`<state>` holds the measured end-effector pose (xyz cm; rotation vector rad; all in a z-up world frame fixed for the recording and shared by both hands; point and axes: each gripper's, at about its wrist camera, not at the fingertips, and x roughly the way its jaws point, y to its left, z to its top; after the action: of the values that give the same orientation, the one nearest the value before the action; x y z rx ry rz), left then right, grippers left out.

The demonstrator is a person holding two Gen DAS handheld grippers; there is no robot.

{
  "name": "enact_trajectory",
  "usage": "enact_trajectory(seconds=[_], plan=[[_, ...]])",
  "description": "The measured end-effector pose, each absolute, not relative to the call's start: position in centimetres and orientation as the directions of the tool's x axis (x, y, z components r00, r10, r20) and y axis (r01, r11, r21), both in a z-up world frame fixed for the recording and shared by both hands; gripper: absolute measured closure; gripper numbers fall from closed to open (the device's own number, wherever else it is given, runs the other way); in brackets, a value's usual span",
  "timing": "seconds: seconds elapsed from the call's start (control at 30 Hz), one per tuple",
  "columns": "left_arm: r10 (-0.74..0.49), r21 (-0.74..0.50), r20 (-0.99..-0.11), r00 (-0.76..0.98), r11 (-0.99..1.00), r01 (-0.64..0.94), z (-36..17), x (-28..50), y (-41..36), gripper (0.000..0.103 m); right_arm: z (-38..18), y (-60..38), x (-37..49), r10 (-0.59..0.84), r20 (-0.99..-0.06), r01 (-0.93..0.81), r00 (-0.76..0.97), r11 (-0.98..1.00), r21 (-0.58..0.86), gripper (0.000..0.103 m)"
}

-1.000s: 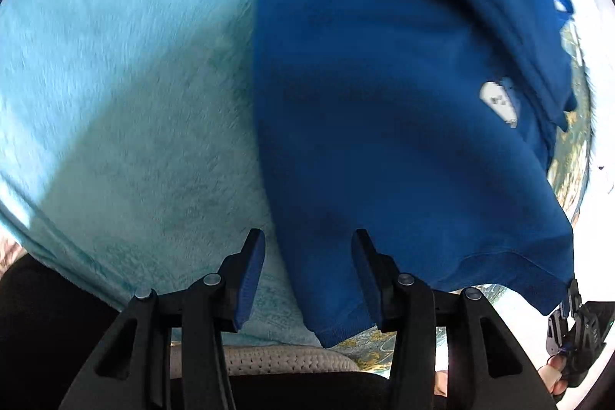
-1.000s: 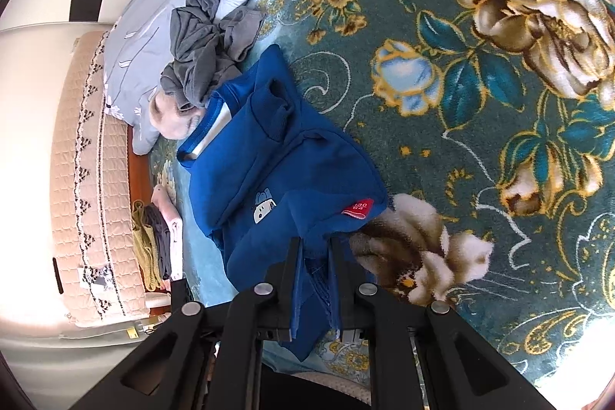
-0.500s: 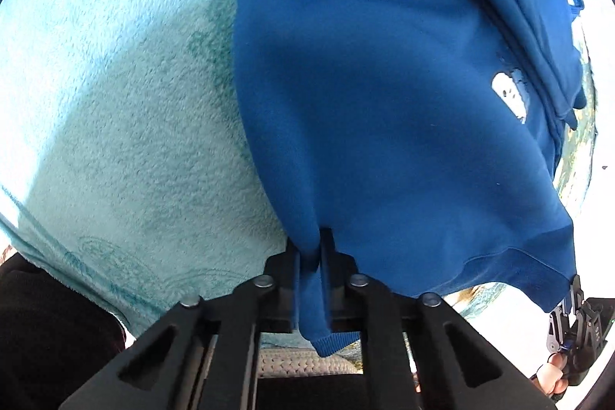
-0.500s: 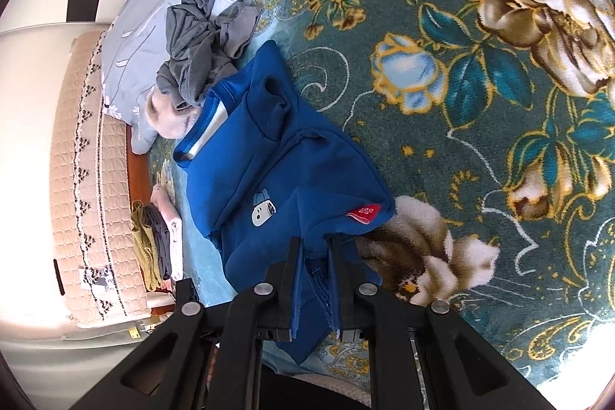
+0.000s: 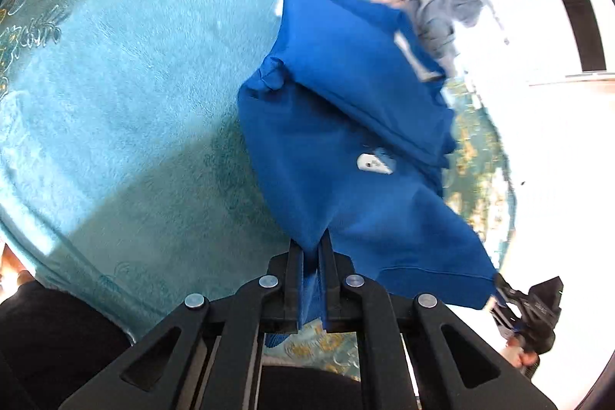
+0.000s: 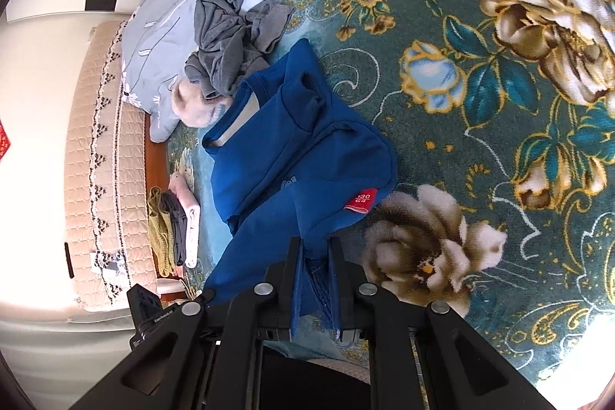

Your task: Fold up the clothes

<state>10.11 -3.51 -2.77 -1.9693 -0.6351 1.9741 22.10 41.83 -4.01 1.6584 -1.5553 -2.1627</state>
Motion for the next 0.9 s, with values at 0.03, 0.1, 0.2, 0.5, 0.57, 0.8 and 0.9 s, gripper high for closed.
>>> enact_trajectory(seconds=[0.03, 0.1, 0.2, 0.5, 0.57, 0.8, 0.9], plan=[[0.505, -0.505, -0.863, -0.029, -0.856, 0.110, -2.4, 10.6, -3.7, 0.097, -3.9, 41.9, 22.1, -0.527, -0.730, -0.524, -0.435, -0.511, 0.681, 0.090], [0.536, -0.534, -0.844, -0.017, -0.837, 0.122, -2.1, 10.6, -4.5, 0.097, -3.7, 41.9, 22.0, -0.531, -0.732, -0.527, -0.427, -0.512, 0.679, 0.090], [0.559, -0.555, -0.829, -0.013, -0.820, 0.143, -1.9, 9.1, -4.8, 0.097, -3.7, 41.8, 20.9, -0.540, -0.730, -0.522, -0.418, -0.515, 0.680, 0.090], [0.612, -0.586, -0.791, 0.005, -0.760, 0.282, -3.9, 4.4, -6.0, 0.097, -4.8, 41.1, 14.0, -0.610, -0.703, -0.516, -0.364, -0.497, 0.698, 0.090], [0.622, -0.589, -0.783, 0.008, -0.745, 0.313, -4.4, 3.0, -6.2, 0.097, -5.2, 41.4, 11.8, -0.627, -0.689, -0.524, -0.364, -0.474, 0.708, 0.090], [0.695, -0.652, -0.711, -0.108, -0.593, 0.473, -6.9, -1.4, -6.6, 0.097, -7.4, 43.8, 5.2, -0.594, -0.690, -0.607, -0.414, -0.384, 0.695, 0.090], [0.690, -0.670, -0.701, -0.178, -0.552, 0.497, -7.9, -1.2, -7.1, 0.096, -9.0, 44.2, 3.8, -0.586, -0.689, -0.639, -0.427, -0.343, 0.688, 0.090]])
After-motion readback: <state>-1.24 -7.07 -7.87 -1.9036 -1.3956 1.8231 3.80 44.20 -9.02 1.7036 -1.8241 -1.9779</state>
